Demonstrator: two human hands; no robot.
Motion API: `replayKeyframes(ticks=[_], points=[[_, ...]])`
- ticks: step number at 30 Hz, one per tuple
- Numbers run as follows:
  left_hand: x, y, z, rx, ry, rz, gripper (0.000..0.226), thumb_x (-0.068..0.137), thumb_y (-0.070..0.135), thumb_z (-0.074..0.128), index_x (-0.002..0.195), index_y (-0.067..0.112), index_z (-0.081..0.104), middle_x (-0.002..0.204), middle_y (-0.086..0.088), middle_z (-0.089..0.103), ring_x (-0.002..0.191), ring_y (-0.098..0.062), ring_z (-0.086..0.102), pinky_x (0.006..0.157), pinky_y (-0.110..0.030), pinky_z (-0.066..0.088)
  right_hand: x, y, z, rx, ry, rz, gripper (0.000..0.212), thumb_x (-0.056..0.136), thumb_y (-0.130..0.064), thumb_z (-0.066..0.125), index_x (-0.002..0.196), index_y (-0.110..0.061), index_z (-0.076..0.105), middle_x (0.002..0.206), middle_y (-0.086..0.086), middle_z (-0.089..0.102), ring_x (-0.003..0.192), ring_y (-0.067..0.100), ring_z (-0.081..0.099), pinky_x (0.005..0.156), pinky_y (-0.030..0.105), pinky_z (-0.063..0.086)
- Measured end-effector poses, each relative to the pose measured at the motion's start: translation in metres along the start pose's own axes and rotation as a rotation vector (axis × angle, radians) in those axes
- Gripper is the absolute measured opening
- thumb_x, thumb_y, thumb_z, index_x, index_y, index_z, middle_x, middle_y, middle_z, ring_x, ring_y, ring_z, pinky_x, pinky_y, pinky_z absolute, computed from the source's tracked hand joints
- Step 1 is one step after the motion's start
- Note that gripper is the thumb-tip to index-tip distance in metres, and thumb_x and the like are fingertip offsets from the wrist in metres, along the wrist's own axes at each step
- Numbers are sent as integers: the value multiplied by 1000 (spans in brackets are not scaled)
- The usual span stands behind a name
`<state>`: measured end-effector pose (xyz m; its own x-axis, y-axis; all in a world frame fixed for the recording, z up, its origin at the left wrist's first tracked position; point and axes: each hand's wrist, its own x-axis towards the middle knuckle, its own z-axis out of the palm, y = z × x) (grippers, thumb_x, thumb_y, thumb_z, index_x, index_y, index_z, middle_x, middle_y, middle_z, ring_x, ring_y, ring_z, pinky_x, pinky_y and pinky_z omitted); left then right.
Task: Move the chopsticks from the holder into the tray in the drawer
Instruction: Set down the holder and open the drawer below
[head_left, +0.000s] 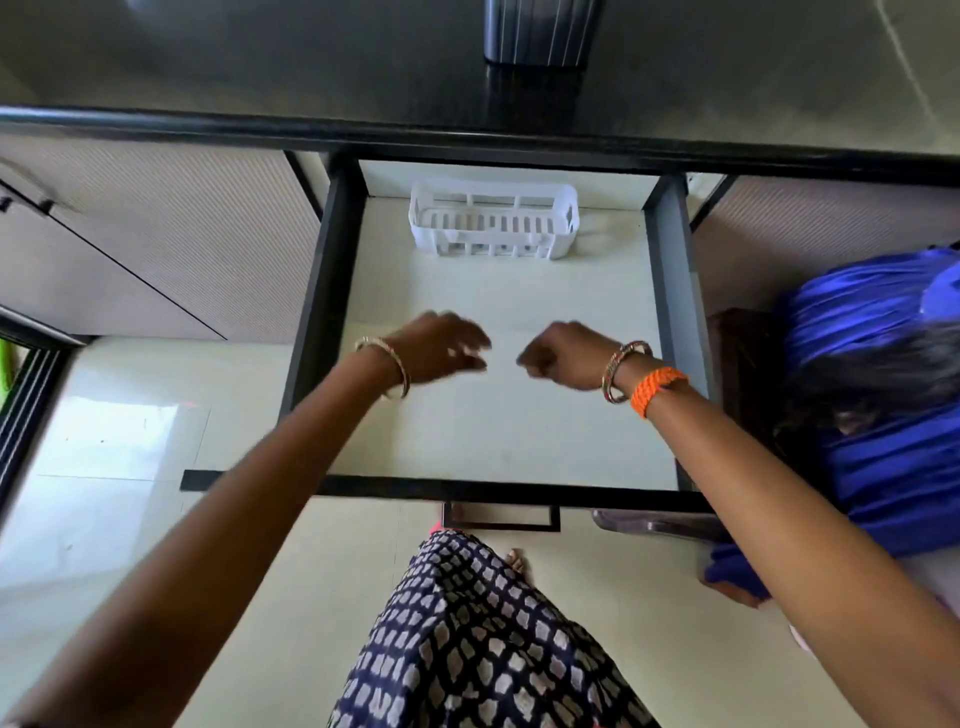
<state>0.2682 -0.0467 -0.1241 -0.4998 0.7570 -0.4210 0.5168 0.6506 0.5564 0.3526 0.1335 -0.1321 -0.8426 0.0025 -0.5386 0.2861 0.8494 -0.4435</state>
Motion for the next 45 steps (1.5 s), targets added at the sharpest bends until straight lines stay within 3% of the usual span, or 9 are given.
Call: replayKeyframes(ticks=[4,10,14,19,24,29,33,38,45], points=[[73,-35,-35,142,240,-70,42,88,13,54,130,15,50,136,-11,54,124,-30,50,106,-39,40,68,11,-29,-94,170,68,43,91,-18,54,133,-16,53,140,11,52,129,29,49,108,35,40],[139,-65,-59,375,189,-127,58,87,5,51,141,7,30,147,-14,37,136,-30,36,110,-42,34,141,30,-62,-287,245,118,49,83,1,51,132,-7,46,137,12,49,121,35,52,94,39,47],[162,-92,-60,518,162,-164,47,88,4,46,134,11,41,131,-15,56,123,-30,51,109,-37,29,169,50,-65,-350,172,167,43,86,-1,50,128,-10,52,128,17,57,116,37,57,91,40,49],[155,-98,-58,587,357,-105,37,85,-5,45,113,9,64,106,-23,70,116,-37,57,108,-35,34,165,55,-64,-474,326,117,37,85,8,46,113,-8,63,110,18,65,105,39,62,83,40,50],[107,-85,-44,720,455,-46,32,61,-6,67,82,17,74,65,-15,74,67,-37,67,75,-33,55,112,51,-47,-476,388,48,40,84,7,47,114,-13,63,104,14,69,99,37,65,76,36,49],[37,-67,1,721,555,46,28,67,0,64,83,21,71,70,-4,77,53,-28,63,69,-31,29,30,47,-9,-467,431,1,40,82,6,47,107,-17,67,94,9,73,89,34,69,67,32,50],[-15,-54,43,720,521,71,26,66,3,66,82,23,72,70,-1,77,47,-24,63,66,-31,24,-23,43,30,-541,394,-61,38,78,10,50,104,-12,68,83,13,73,77,36,70,61,32,48],[-38,-48,80,665,410,-73,24,69,7,67,85,23,75,64,-10,74,51,-28,64,68,-27,42,-41,45,65,-574,263,-67,43,86,5,42,120,-16,57,102,9,70,95,32,68,70,31,46],[-22,-45,86,506,318,-243,31,85,8,45,98,24,68,93,-8,73,87,-31,65,86,-33,41,-28,48,82,-568,212,-41,45,87,6,41,120,-18,60,109,8,68,103,31,65,78,34,50]])
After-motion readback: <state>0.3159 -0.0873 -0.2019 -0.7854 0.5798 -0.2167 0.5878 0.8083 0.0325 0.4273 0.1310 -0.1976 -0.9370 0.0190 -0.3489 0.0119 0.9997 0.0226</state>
